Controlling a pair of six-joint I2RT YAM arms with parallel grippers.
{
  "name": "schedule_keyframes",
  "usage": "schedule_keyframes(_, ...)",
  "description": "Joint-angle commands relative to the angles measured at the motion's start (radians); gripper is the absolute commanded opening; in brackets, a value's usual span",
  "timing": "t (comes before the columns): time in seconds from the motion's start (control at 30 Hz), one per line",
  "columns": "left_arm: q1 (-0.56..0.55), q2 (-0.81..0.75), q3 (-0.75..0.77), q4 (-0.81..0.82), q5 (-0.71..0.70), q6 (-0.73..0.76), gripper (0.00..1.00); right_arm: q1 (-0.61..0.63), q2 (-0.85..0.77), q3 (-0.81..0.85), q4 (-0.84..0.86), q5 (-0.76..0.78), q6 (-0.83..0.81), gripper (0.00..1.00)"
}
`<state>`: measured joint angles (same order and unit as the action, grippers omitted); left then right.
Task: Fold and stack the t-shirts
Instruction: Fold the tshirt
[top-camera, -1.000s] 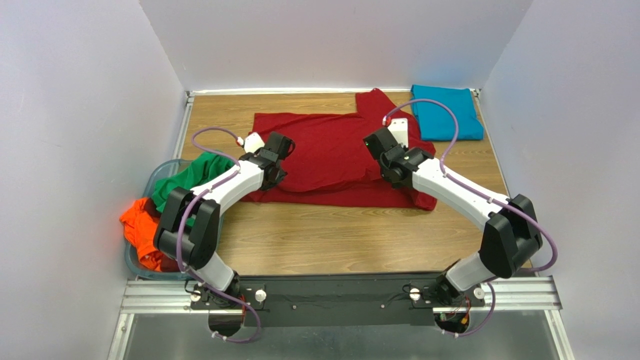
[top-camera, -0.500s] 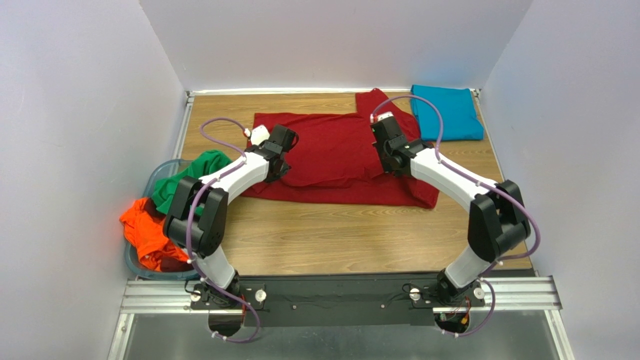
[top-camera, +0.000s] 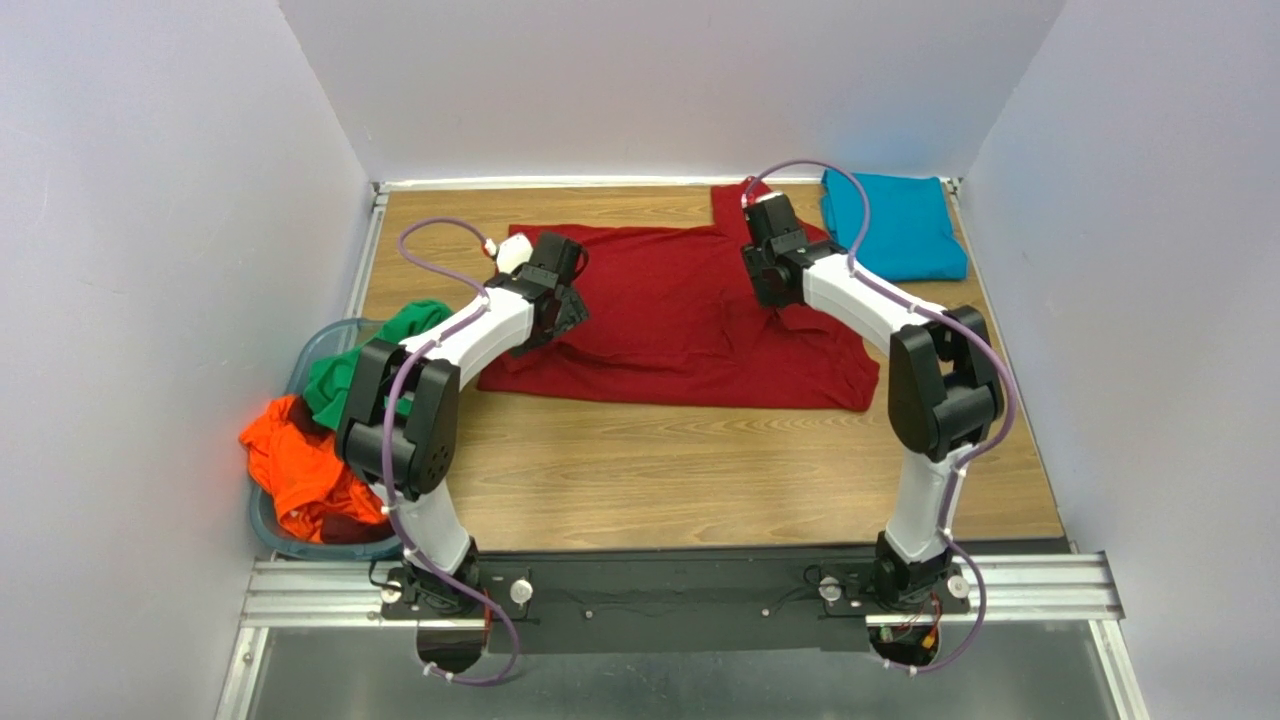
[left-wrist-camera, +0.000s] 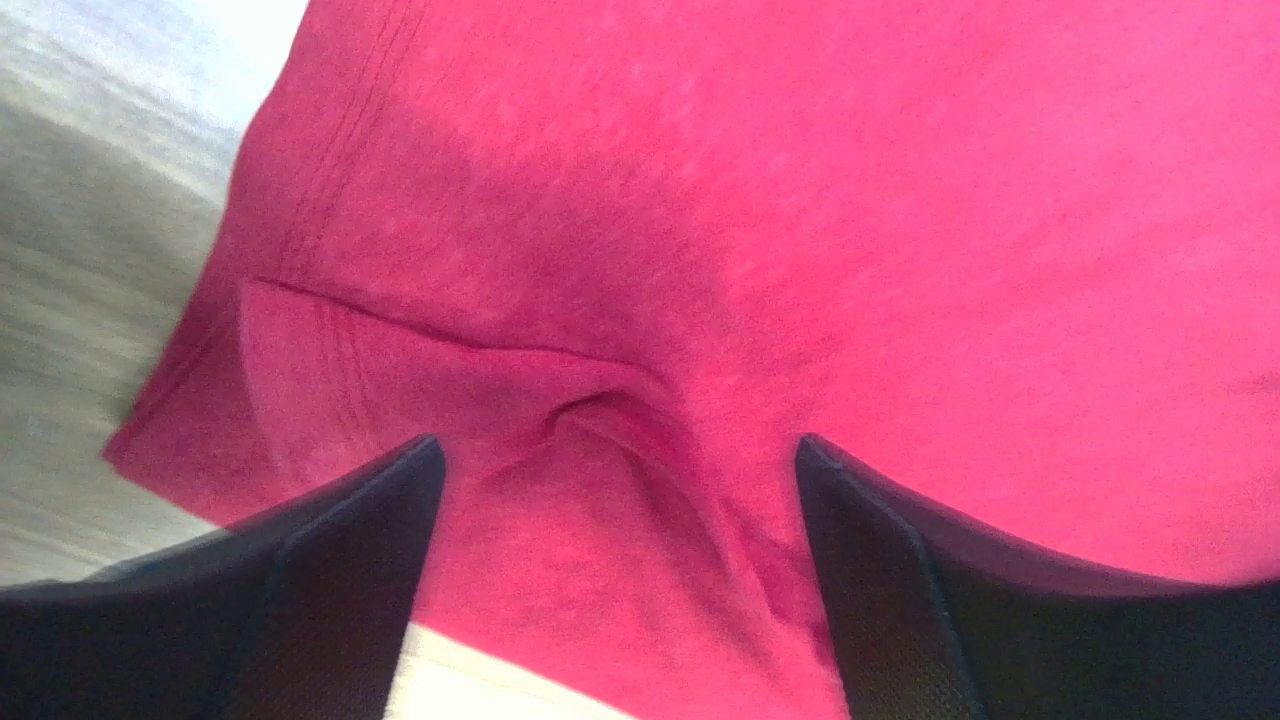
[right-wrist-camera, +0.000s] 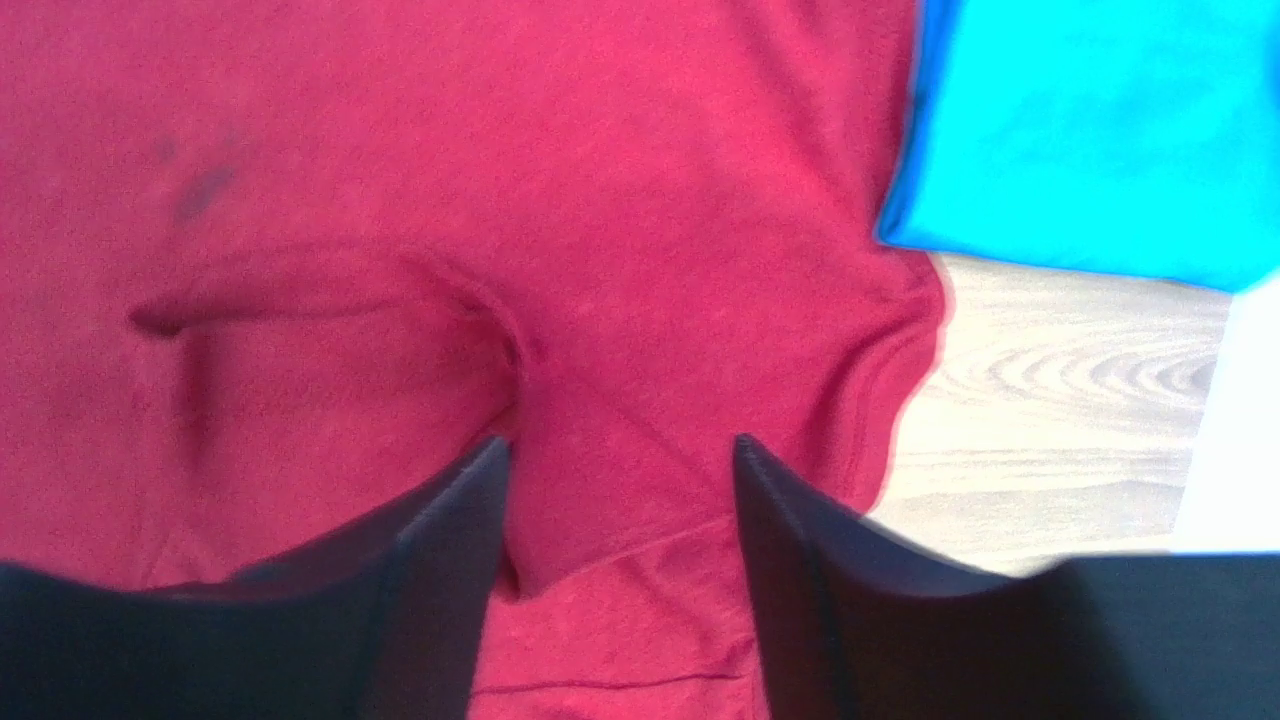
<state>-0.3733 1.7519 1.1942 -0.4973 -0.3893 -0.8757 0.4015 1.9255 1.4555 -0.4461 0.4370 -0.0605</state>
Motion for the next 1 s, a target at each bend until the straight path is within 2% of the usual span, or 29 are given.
schedule_keyframes(0.0,0.004,-0.049,0.056,-0.015,-0.046,0.037,0.98,0.000,0.004,0.046,0.020,0.147,0.119,0.68)
schedule_keyframes(0.03,0.004,-0.063,0.058,-0.012,-0.046,0.037,0.98,0.000,-0.029,0.034,0.020,0.160,0.157,0.76)
schedule_keyframes(0.07,0.004,-0.093,0.051,-0.009,-0.046,0.035,0.98,0.000,-0.058,-0.006,0.021,0.146,0.175,1.00)
schedule_keyframes(0.1,0.004,-0.106,0.045,0.000,-0.039,0.035,0.98,0.000,-0.084,-0.006,0.020,0.125,0.191,1.00)
schedule_keyframes(0.33,-0.012,-0.155,-0.045,0.086,0.119,0.064,0.98,0.000,-0.356,-0.303,0.021,-0.113,0.329,1.00)
schedule_keyframes(0.43,-0.036,-0.169,-0.087,0.088,0.121,0.057,0.98,0.000,-0.413,-0.369,0.021,-0.266,0.337,1.00)
schedule_keyframes(0.5,-0.041,-0.190,-0.136,0.097,0.124,0.047,0.98,0.000,-0.424,-0.412,0.021,-0.284,0.350,1.00)
schedule_keyframes(0.77,-0.024,-0.279,-0.291,0.104,-0.006,-0.035,0.98,0.000,-0.405,-0.494,0.033,-0.307,0.360,1.00)
schedule_keyframes(0.97,0.037,-0.220,-0.262,0.132,-0.043,-0.035,0.98,0.000,-0.384,-0.514,0.041,-0.287,0.352,1.00)
